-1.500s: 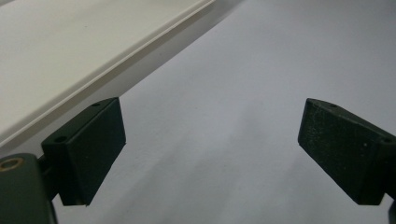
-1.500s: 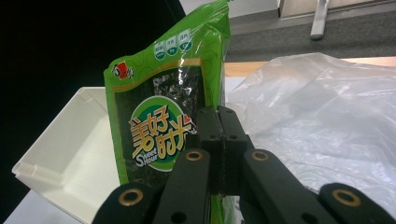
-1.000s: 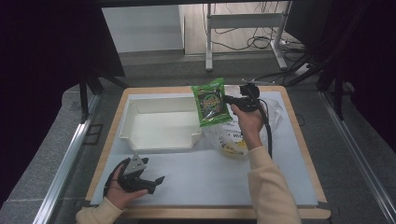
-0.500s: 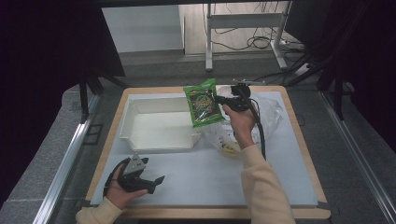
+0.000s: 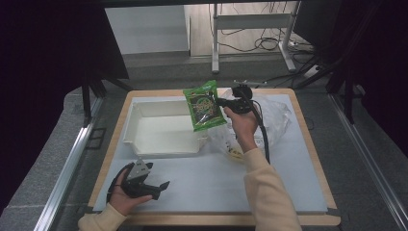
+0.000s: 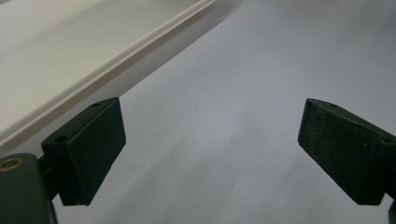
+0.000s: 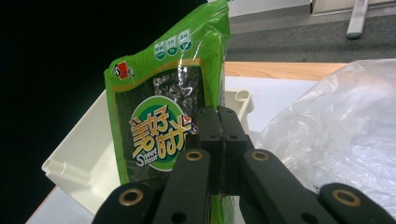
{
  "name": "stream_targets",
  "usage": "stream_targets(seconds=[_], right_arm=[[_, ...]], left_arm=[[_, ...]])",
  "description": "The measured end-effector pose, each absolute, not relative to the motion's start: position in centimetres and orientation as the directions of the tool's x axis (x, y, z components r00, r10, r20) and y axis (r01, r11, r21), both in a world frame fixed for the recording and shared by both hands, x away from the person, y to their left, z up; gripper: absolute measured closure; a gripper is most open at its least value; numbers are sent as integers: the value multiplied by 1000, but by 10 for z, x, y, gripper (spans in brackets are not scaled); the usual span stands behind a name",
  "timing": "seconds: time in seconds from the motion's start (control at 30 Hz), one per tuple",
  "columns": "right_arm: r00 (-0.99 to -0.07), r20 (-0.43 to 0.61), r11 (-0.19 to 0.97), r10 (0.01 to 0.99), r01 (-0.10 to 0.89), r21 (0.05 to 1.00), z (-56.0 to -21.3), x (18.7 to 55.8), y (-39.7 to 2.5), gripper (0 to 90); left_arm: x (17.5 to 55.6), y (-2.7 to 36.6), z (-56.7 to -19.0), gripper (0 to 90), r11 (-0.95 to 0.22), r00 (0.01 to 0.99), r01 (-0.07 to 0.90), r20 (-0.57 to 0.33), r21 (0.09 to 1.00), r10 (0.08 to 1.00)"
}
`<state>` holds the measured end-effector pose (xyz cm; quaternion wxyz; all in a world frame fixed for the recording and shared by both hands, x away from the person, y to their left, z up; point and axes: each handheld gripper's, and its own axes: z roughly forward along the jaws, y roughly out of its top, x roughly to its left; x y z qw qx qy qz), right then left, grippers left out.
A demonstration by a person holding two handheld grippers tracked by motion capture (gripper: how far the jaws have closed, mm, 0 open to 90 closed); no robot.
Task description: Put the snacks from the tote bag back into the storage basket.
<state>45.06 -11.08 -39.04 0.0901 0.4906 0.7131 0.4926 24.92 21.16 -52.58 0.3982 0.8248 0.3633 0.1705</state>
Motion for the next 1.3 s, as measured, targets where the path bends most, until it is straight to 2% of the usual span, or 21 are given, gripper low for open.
stream_targets(seconds=[1.3], right_arm=[[-563, 361, 98, 743, 626, 774, -403, 457, -47, 898]], left_arm=[[249, 213, -525, 78, -407, 676, 464, -18, 787, 737]])
